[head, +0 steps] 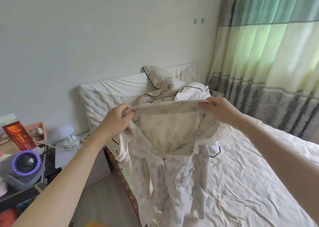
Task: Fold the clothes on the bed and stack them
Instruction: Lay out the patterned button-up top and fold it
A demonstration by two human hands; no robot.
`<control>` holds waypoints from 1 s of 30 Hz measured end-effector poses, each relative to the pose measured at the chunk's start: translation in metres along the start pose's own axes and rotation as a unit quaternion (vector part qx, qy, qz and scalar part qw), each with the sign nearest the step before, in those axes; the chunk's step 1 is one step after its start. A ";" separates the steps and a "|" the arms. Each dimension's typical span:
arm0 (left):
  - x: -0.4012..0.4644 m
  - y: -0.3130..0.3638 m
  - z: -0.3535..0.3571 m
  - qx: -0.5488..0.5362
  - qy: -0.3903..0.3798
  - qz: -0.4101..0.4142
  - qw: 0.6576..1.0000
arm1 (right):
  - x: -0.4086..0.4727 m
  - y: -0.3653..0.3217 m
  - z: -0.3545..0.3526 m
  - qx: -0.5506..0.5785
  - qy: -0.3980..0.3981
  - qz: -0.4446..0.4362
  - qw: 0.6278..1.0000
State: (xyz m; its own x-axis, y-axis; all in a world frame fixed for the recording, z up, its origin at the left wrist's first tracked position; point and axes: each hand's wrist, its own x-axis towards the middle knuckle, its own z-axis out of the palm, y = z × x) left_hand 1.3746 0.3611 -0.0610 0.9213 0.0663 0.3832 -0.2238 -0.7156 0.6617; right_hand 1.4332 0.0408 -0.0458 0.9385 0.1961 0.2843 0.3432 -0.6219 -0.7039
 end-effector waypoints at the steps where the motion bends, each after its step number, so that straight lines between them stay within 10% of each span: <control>1: -0.002 0.002 0.003 -0.053 -0.012 -0.034 0.998 | 0.000 0.002 0.002 0.016 -0.016 0.013 1.000; 11: -0.005 0.012 0.001 -0.225 -0.132 -0.082 0.962 | -0.003 0.014 0.004 0.324 -0.114 0.070 0.937; 19: -0.004 0.023 -0.010 -0.219 -0.194 -0.061 0.954 | -0.007 0.017 -0.005 0.249 -0.121 0.069 0.958; 23: 0.005 0.025 -0.016 -0.215 -0.141 -0.083 0.963 | -0.008 0.005 -0.015 0.301 -0.111 0.074 0.944; 30: -0.002 0.043 0.008 -0.142 0.116 -0.030 0.983 | -0.031 0.002 0.009 0.056 -0.030 -0.029 0.998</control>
State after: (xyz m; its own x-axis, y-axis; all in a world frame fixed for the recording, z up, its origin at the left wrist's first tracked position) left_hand 1.3655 0.3244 -0.0380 0.8459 0.2822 0.4527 -0.2815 -0.4847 0.8281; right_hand 1.4050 0.0397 -0.0620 0.9167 0.2756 0.2892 0.3952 -0.5202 -0.7571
